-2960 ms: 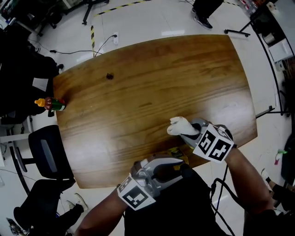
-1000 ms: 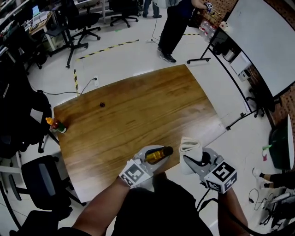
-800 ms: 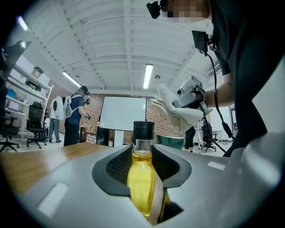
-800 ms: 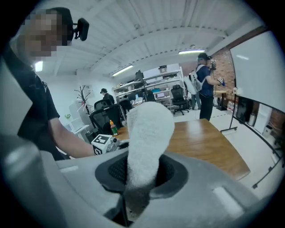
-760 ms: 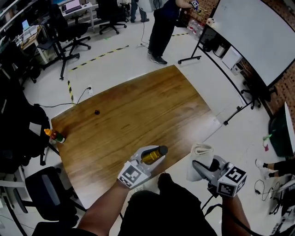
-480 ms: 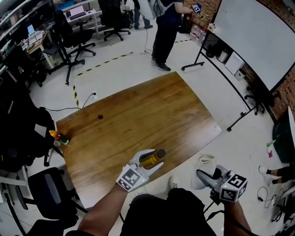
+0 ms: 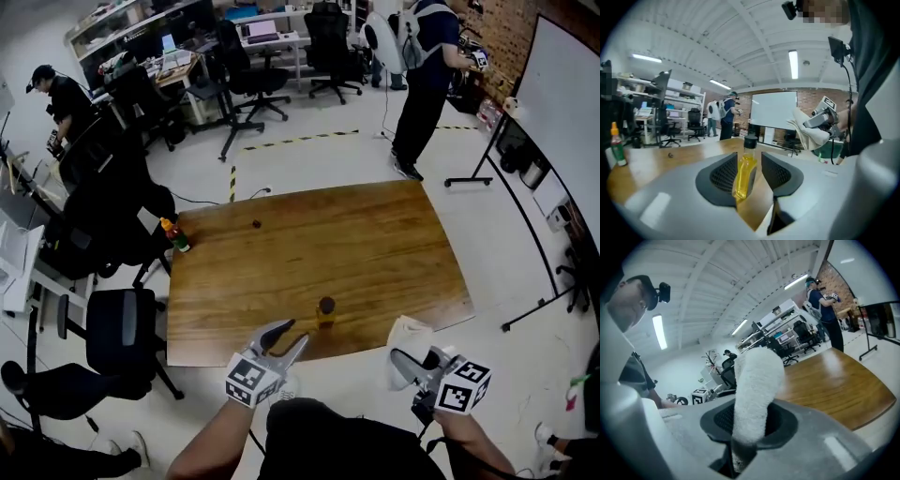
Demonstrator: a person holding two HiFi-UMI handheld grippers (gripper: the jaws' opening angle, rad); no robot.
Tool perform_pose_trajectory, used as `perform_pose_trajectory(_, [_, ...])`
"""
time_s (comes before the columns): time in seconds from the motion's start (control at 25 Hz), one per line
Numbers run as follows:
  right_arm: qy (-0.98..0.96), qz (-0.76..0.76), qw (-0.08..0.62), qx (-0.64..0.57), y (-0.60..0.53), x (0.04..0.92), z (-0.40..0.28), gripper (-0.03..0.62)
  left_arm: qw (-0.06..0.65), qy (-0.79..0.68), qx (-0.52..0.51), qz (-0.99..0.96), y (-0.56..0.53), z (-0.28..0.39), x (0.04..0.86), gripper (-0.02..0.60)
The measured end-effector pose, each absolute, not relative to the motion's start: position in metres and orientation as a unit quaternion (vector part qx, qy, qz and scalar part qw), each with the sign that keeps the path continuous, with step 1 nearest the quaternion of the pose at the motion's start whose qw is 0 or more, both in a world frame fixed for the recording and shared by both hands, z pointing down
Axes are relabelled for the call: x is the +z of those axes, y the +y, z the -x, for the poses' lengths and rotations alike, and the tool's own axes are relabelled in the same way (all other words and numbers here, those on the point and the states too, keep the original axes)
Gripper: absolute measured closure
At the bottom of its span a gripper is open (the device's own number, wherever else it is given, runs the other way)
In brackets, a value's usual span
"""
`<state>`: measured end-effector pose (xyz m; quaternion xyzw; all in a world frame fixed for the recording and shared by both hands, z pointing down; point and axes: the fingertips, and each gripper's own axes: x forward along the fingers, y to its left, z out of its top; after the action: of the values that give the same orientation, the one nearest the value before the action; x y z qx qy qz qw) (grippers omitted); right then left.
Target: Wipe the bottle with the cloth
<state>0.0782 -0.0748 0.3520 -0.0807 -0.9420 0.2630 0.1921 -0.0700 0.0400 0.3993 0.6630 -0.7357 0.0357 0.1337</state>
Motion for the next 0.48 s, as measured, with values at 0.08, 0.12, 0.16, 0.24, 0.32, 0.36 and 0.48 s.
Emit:
perform_pose_trajectory(0.08, [-0.942,0.109,0.188,0.254,-0.071,0.35,-0.091,0.522,0.16,-0.766,0.023,-0.622,0.059,0.051,0.395,0.425])
perform_pose_trajectory(0.12, [-0.942,0.119,0.187,0.253,-0.068,0.35,-0.099,0.522,0.173,-0.78,0.013,-0.601,0.068,0.039,0.394,0.456])
perform_pose_trajectory(0.16, [-0.941,0.126,0.187,0.253,-0.066,0.35,-0.108,0.522,0.189,-0.792,0.0,-0.581,0.078,0.026,0.393,0.527])
perform_pose_trajectory(0.24, [-0.939,0.14,0.189,0.251,-0.061,0.353,-0.127,0.522,0.219,-0.808,-0.034,-0.546,0.093,-0.002,0.392,0.565])
perform_pose_trajectory(0.32, [-0.937,0.155,0.192,0.248,-0.055,0.357,-0.141,0.522,0.237,-0.817,-0.069,-0.522,0.104,-0.028,0.389,0.566])
perform_pose_trajectory(0.36, [-0.935,0.162,0.196,0.248,-0.052,0.36,-0.146,0.522,0.245,-0.819,-0.083,-0.513,0.108,-0.039,0.387,0.566])
perform_pose_trajectory(0.48, [-0.927,0.174,0.207,0.261,-0.037,0.361,-0.162,0.522,0.277,-0.814,-0.111,-0.498,0.12,-0.072,0.382,0.566])
